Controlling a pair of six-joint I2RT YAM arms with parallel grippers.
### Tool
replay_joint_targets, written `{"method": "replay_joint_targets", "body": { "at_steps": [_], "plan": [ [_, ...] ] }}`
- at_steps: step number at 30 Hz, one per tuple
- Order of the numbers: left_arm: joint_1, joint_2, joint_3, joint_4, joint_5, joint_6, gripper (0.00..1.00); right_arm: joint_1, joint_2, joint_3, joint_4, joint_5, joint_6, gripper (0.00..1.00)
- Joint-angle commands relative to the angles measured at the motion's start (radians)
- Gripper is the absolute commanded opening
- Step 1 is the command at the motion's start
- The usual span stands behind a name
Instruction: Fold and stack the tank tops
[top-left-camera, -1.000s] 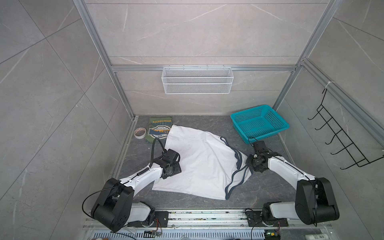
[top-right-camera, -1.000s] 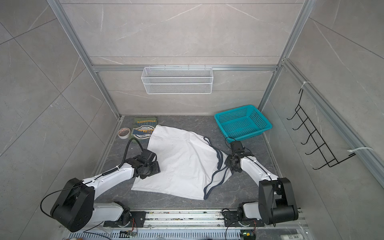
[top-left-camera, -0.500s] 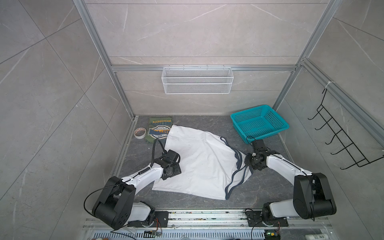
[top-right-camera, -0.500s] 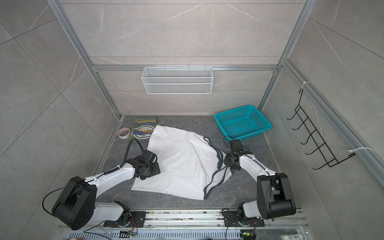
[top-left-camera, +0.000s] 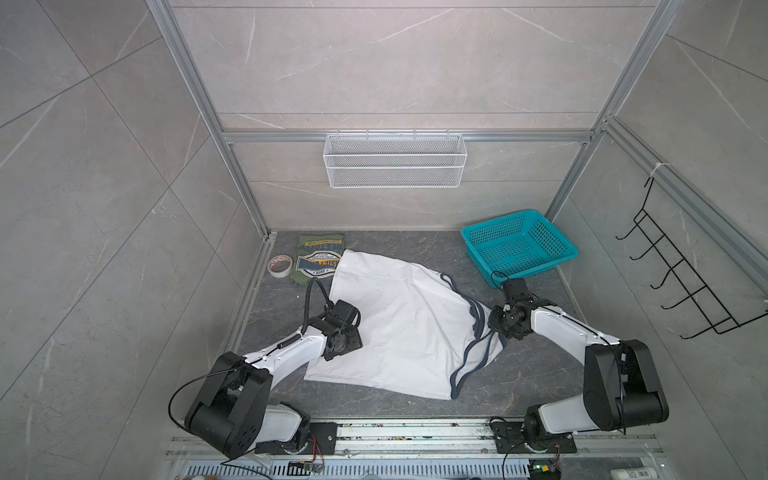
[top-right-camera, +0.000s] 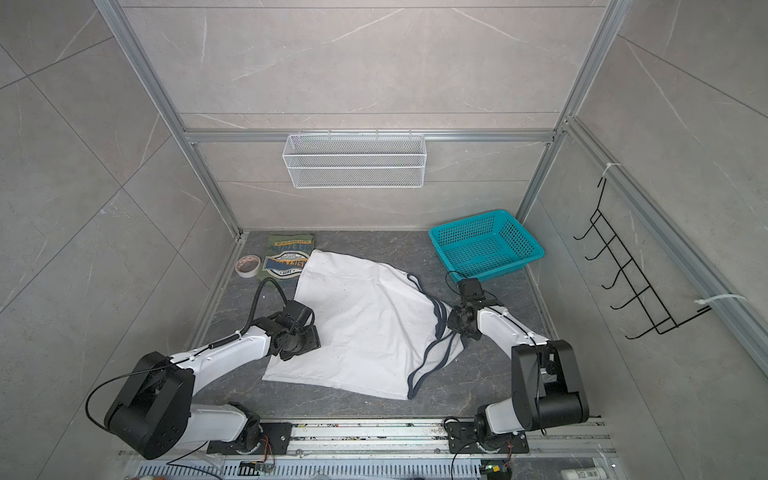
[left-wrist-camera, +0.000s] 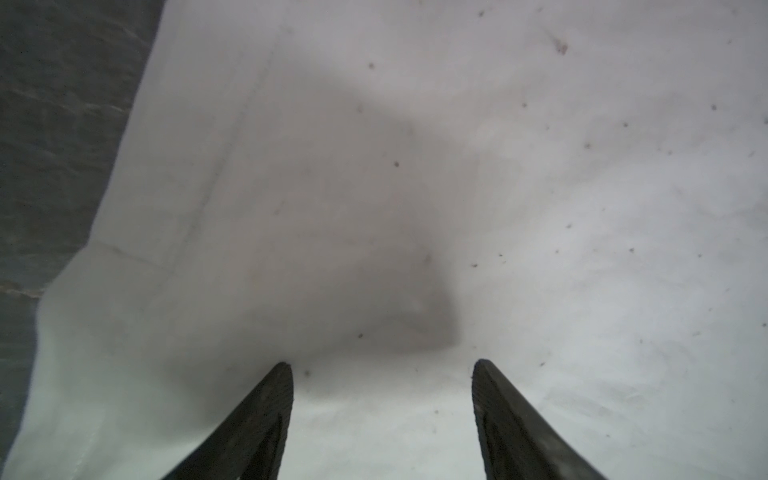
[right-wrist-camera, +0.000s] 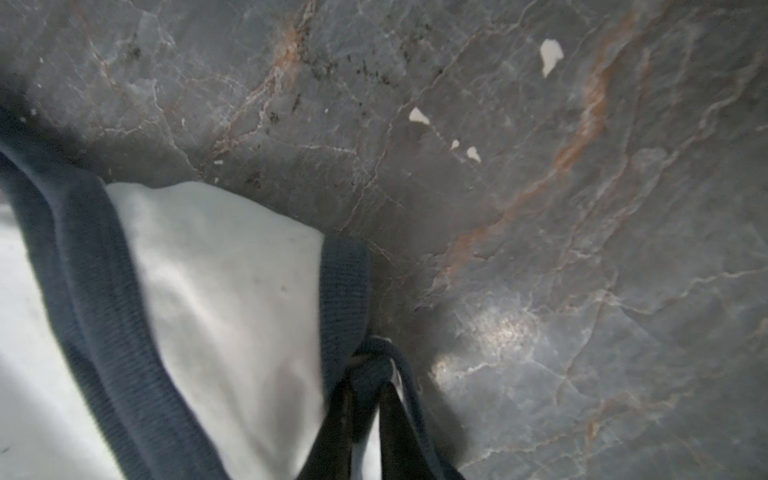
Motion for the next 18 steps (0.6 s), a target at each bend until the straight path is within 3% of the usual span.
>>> {"method": "replay_joint_targets", "body": {
  "at_steps": [1, 4, 8, 13, 18],
  "plan": [
    [0.003, 0.008, -0.001, 0.015, -0.004, 0.008, 0.71, -0.002, -0.003, 0.025, -0.015, 0.013, 0.001, 0.08],
    [0.003, 0.007, -0.006, 0.015, -0.006, 0.007, 0.71, -0.003, -0.073, 0.025, -0.064, 0.036, 0.009, 0.01],
    [0.003, 0.002, -0.012, 0.010, -0.017, 0.004, 0.71, -0.003, -0.236, 0.017, -0.193, 0.106, 0.032, 0.00],
    [0.003, -0.002, -0.019, 0.018, -0.027, -0.002, 0.71, -0.003, -0.444, -0.036, -0.407, 0.182, 0.145, 0.00],
    [0.003, 0.010, -0.016, 0.033, -0.029, -0.004, 0.71, 0.010, -0.603, -0.130, -0.497, 0.138, 0.309, 0.03]
  ]
}}
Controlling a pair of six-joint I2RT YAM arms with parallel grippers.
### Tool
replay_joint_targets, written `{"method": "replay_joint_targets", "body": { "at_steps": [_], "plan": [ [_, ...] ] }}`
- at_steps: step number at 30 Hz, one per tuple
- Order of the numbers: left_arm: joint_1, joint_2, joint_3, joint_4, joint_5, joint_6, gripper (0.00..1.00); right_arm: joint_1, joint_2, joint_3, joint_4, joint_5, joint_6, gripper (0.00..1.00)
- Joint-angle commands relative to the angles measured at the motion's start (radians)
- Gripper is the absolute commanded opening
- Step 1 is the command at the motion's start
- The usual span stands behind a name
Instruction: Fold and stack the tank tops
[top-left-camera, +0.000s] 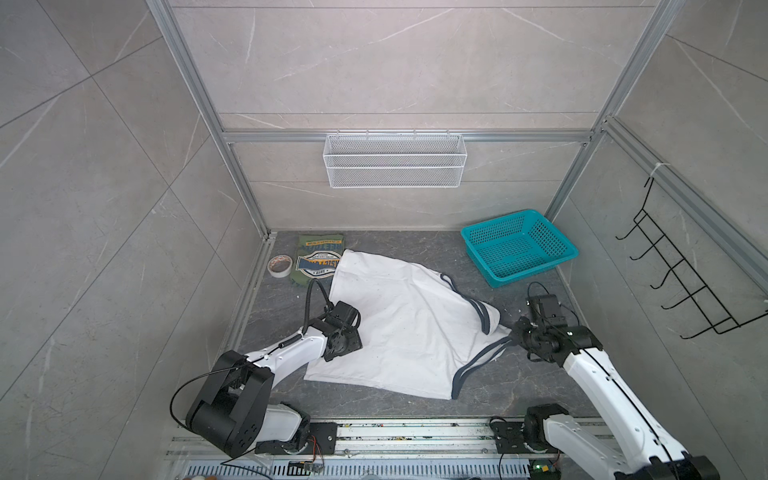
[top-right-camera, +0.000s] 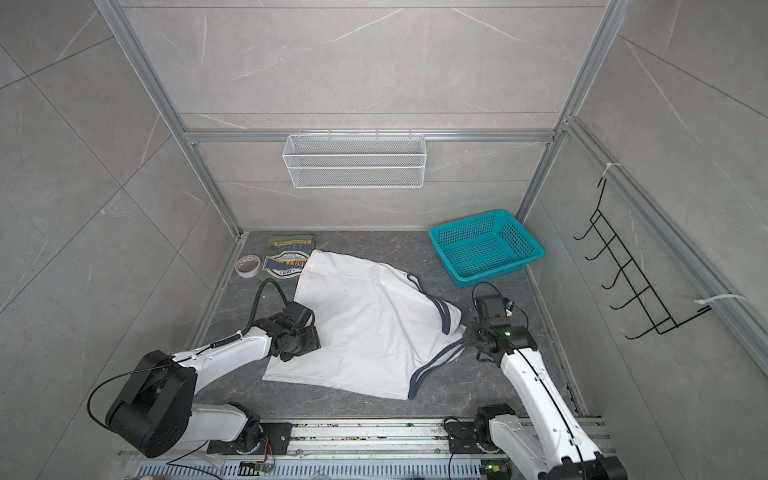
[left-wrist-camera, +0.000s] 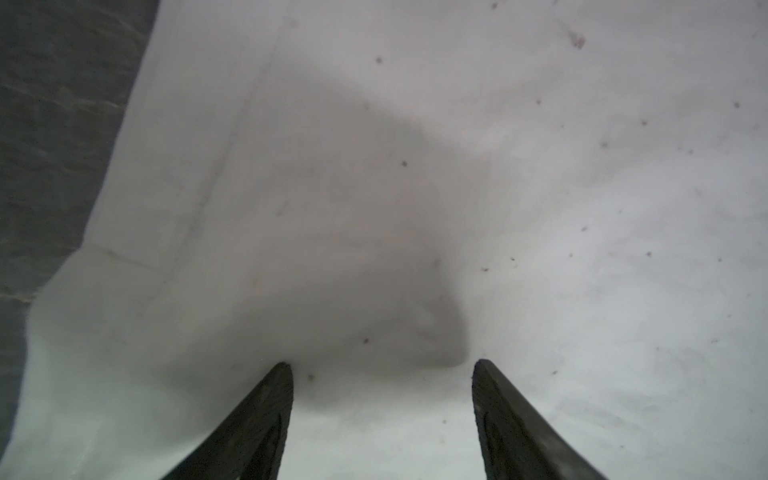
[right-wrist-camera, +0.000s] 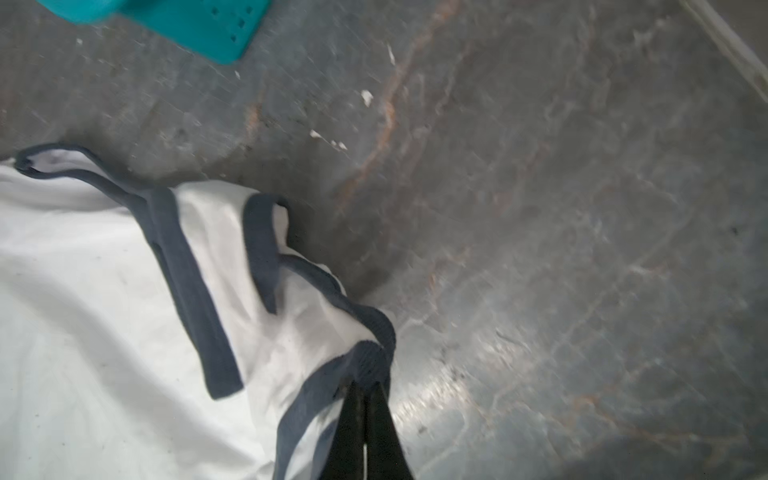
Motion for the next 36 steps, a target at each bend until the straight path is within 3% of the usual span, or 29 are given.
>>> {"method": "replay_joint_targets", "body": {
  "at_steps": [1, 9, 16, 22, 24, 27, 29, 33, 36],
  "plan": [
    [0.003, 0.010, 0.001, 0.017, -0.020, 0.000, 0.71, 0.008, -0.048, -0.050, -0.140, -0.007, 0.161, 0.03],
    [0.004, 0.015, -0.002, 0.029, -0.016, 0.005, 0.71, 0.008, -0.144, -0.153, -0.138, 0.017, 0.418, 0.07],
    [0.053, 0.031, -0.026, 0.018, -0.034, -0.004, 0.71, -0.027, -0.065, -0.113, -0.106, 0.112, 0.427, 0.08],
    [0.103, 0.022, -0.051, 0.013, -0.023, -0.052, 0.72, -0.138, -0.037, -0.107, -0.099, 0.073, 0.386, 0.09],
    [0.104, 0.021, -0.053, 0.012, -0.026, -0.061, 0.72, -0.173, -0.042, -0.131, -0.090, 0.041, 0.381, 0.18],
    [0.105, 0.024, -0.048, 0.023, -0.006, -0.046, 0.72, -0.189, -0.037, -0.132, -0.084, 0.020, 0.348, 0.50],
    [0.104, 0.014, -0.043, 0.023, -0.002, -0.033, 0.72, -0.189, -0.033, -0.104, -0.106, 0.047, 0.327, 0.64],
    [0.104, -0.028, -0.032, 0.011, -0.003, -0.023, 0.72, -0.187, -0.040, -0.026, -0.122, 0.035, 0.222, 0.67],
    [0.095, -0.063, -0.003, 0.003, 0.021, 0.001, 0.72, -0.146, -0.033, 0.008, -0.066, -0.060, 0.130, 0.67]
  ]
}}
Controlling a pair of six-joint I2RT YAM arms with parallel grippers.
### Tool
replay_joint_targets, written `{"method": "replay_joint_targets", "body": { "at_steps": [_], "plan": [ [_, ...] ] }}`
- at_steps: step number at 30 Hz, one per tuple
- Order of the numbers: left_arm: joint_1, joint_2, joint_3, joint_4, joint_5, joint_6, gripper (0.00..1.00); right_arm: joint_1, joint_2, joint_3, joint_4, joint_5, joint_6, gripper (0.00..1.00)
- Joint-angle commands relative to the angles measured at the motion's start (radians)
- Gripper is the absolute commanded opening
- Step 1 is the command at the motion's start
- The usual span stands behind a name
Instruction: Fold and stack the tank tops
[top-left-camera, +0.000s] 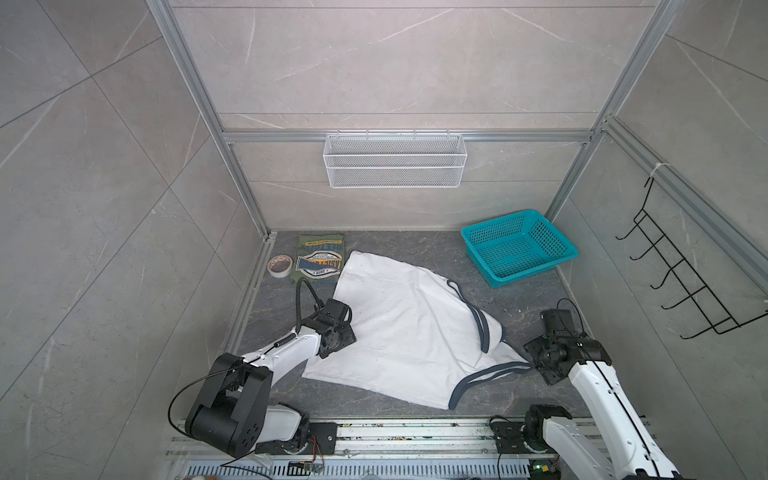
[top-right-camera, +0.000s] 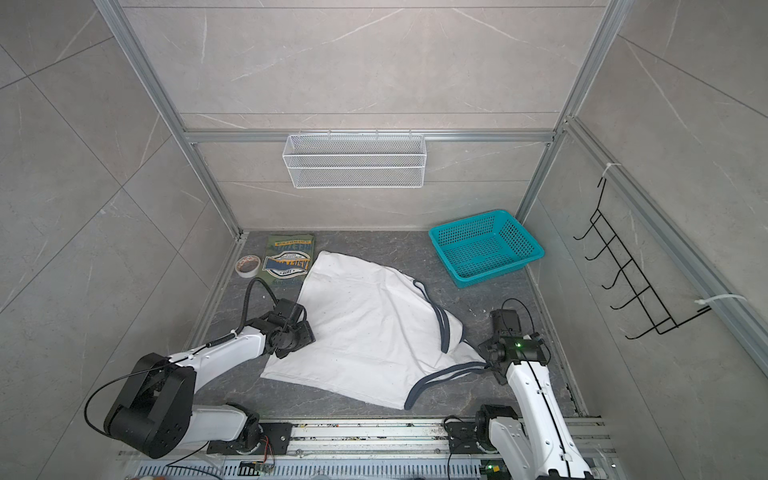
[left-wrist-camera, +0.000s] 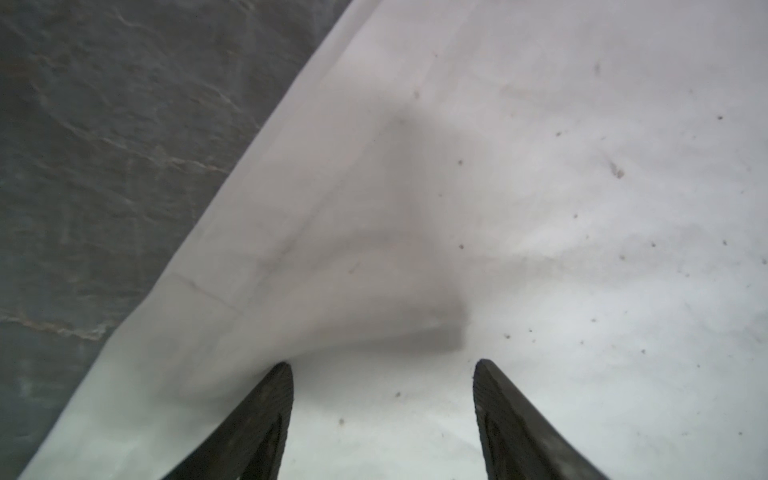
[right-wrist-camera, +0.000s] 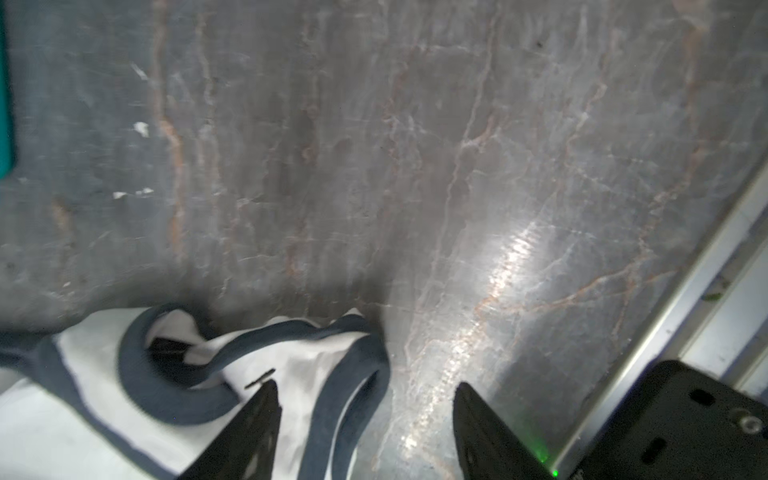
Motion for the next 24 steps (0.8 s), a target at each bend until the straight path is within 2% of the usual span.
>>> {"method": "replay_joint_targets", "body": {
  "at_steps": [1, 6, 9, 11, 14, 17, 21, 24],
  "plan": [
    [-0.013, -0.058, 0.030, -0.044, 0.019, 0.029, 0.72, 0.064, 0.015, 0.057, 0.036, -0.086, -0.132, 0.67],
    [-0.122, -0.040, 0.156, -0.050, 0.027, 0.078, 0.73, 0.417, 0.173, 0.124, 0.050, -0.021, -0.128, 0.68],
    [-0.135, 0.037, 0.211, -0.043, 0.052, 0.088, 0.73, 0.564, 0.309, 0.160, 0.049, 0.037, -0.119, 0.71],
    [-0.139, 0.091, 0.234, -0.031, 0.078, 0.094, 0.73, 0.626, 0.396, 0.184, 0.037, 0.084, -0.116, 0.72],
    [-0.144, 0.152, 0.245, -0.006, 0.093, 0.092, 0.73, 0.682, 0.531, 0.217, 0.015, 0.139, -0.111, 0.73],
    [-0.144, 0.192, 0.235, 0.018, 0.106, 0.081, 0.73, 0.694, 0.632, 0.239, -0.022, 0.203, -0.086, 0.72],
    [-0.143, 0.211, 0.197, 0.019, 0.078, 0.048, 0.74, 0.694, 0.681, 0.257, -0.057, 0.293, -0.049, 0.72],
    [-0.125, 0.199, 0.149, 0.000, 0.033, 0.007, 0.75, 0.670, 0.683, 0.270, -0.069, 0.357, -0.043, 0.67]
  ]
}}
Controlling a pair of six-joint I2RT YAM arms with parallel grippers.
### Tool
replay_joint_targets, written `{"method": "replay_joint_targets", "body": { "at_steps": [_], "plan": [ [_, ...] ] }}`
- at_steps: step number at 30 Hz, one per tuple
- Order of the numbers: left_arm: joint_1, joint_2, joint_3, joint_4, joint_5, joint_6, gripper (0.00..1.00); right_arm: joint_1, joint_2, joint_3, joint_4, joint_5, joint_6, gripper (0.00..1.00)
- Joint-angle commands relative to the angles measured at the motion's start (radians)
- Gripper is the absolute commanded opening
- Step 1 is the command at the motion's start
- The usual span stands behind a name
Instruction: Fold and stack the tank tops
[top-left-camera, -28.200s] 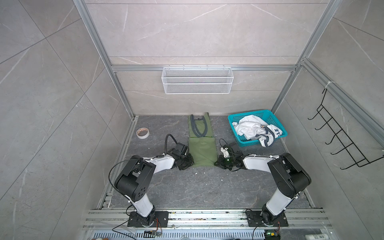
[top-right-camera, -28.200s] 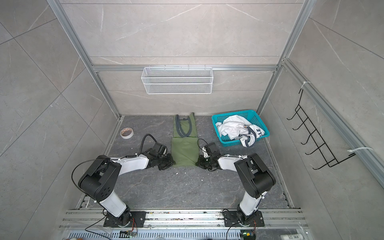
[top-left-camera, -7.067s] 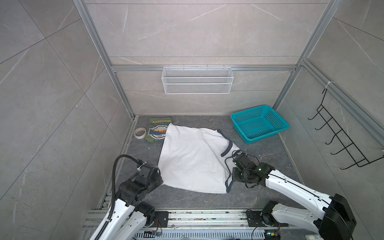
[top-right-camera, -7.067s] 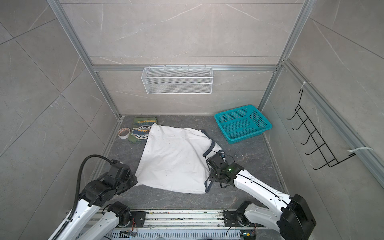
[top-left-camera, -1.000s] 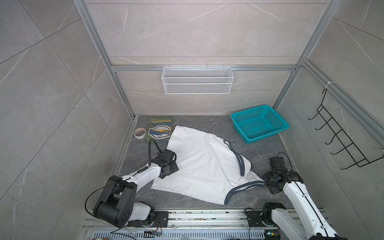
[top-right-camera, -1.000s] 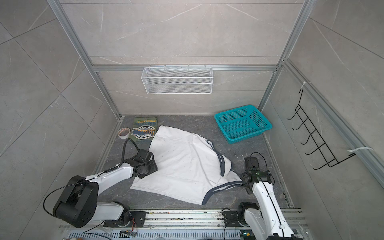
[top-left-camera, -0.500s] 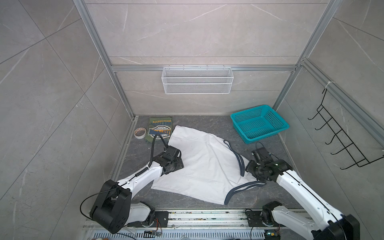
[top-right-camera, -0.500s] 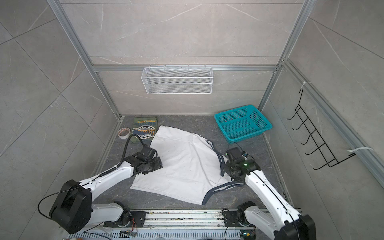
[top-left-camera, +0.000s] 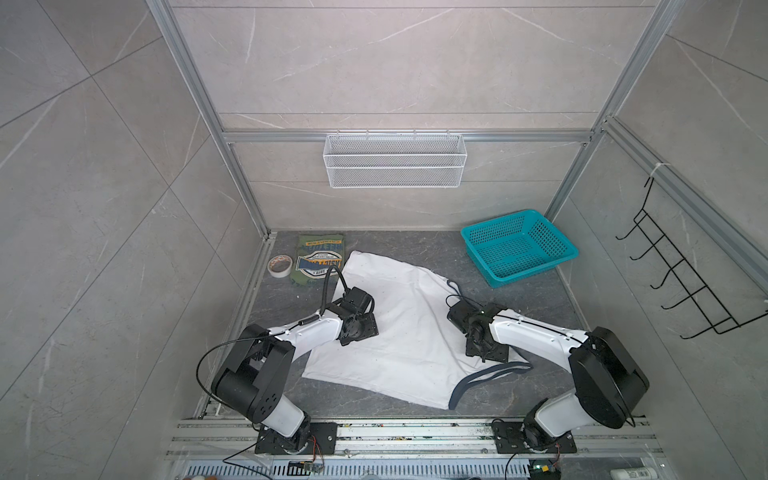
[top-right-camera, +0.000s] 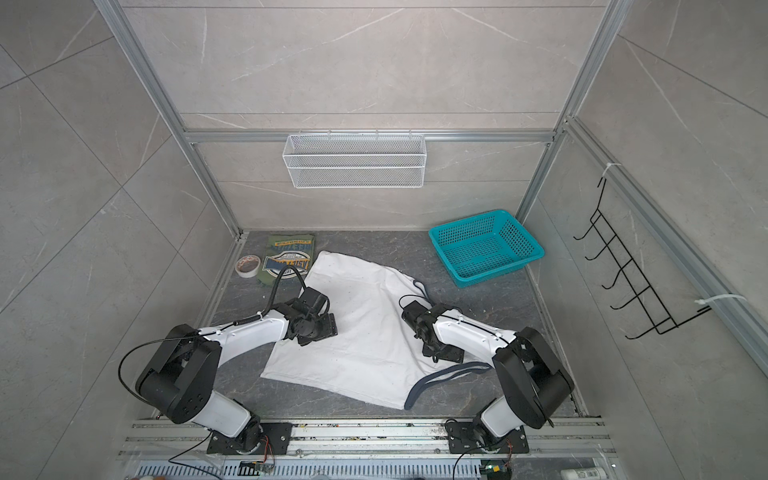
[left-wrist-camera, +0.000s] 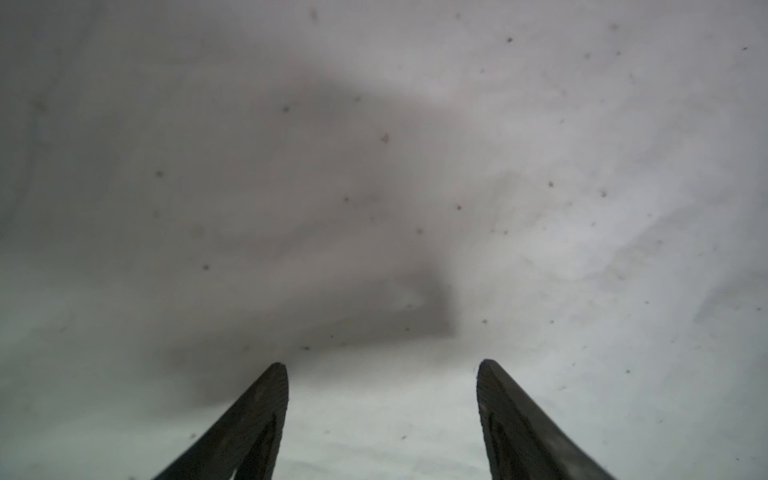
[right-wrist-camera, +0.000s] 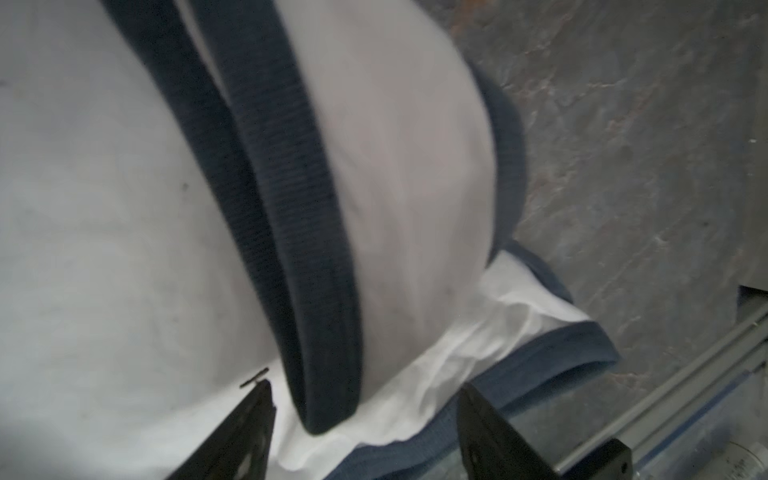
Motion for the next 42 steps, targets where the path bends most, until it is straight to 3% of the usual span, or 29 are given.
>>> {"method": "replay_joint_targets", "body": {
  "at_steps": [1, 8, 15, 24, 28, 32, 38, 42],
  "plan": [
    [0.022, -0.015, -0.054, -0.015, -0.042, -0.058, 0.75, -0.035, 0.005, 0.040, -0.052, 0.129, 0.020, 0.65],
    [0.070, -0.152, -0.215, -0.064, -0.108, -0.169, 0.76, -0.160, 0.003, 0.080, -0.028, 0.209, -0.071, 0.45],
    [0.074, -0.334, -0.308, -0.160, -0.185, -0.258, 0.76, -0.308, 0.048, 0.129, 0.055, 0.181, -0.179, 0.45],
    [0.079, -0.528, -0.355, -0.311, -0.259, -0.298, 0.76, -0.380, 0.092, 0.236, 0.079, 0.192, -0.243, 0.55],
    [0.078, -0.591, -0.346, -0.310, -0.230, -0.257, 0.76, -0.374, 0.047, 0.280, 0.084, 0.128, -0.309, 0.59],
    [0.077, -0.584, -0.272, -0.232, -0.144, -0.132, 0.76, -0.328, -0.022, 0.273, 0.084, 0.050, -0.352, 0.59],
    [0.059, -0.421, -0.105, -0.108, -0.033, -0.009, 0.76, -0.176, -0.058, 0.133, 0.241, -0.298, -0.280, 0.56],
    [0.057, -0.280, -0.026, -0.079, -0.006, 0.031, 0.76, -0.168, -0.003, 0.047, 0.359, -0.373, -0.228, 0.55]
  ]
}}
